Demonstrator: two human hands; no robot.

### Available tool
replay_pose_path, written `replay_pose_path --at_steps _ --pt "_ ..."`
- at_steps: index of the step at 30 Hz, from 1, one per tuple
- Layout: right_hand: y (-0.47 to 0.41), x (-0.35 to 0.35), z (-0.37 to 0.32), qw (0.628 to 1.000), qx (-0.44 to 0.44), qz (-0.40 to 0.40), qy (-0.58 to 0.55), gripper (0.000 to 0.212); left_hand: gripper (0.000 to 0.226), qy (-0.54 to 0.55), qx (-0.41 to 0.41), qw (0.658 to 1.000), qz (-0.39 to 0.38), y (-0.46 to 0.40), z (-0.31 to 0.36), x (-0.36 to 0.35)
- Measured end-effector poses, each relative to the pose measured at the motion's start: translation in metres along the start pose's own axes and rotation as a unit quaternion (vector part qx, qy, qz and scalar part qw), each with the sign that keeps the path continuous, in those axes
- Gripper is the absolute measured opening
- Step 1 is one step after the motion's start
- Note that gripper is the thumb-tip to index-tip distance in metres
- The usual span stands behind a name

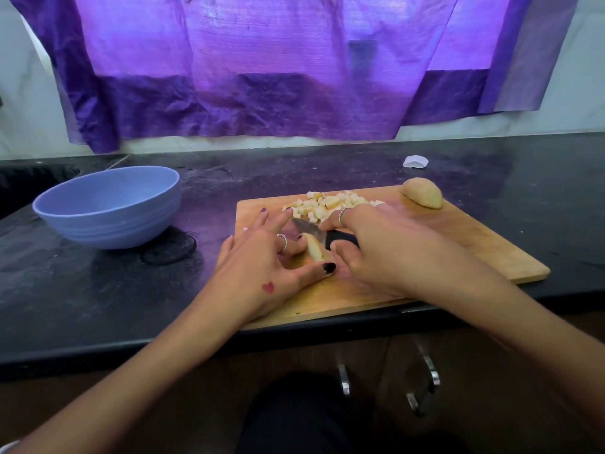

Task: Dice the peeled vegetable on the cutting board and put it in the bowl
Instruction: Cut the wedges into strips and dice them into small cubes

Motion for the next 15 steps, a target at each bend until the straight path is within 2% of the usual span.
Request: replay_pose_path --at_steps 6,11,15 --pt "0.006 0.005 -0.003 0.999 -0.011 -0.017 0.051 0.031 0.063 -0.018 0.01 1.0 -0.01 0.002 0.002 -0.002" --pt "0.011 0.006 0.003 0.999 -0.019 -0.032 0.013 0.036 0.062 -0.039 -0.022 0.999 0.022 0.003 0.004 -0.003" --pt "0.012 0.006 0.0 1.0 -0.009 -0.017 0.017 0.034 0.059 -0.05 -0.031 0.998 0.004 0.003 0.004 -0.005"
Point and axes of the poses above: each hand's wrist, its own y-axis away from the middle knuckle, its own x-axis out of the back of the hand, z = x × y, the point moved 7 cm from there along -y, towards the middle knuckle, and after that the axes turned 14 degrees about y, right-handed, at the moved point
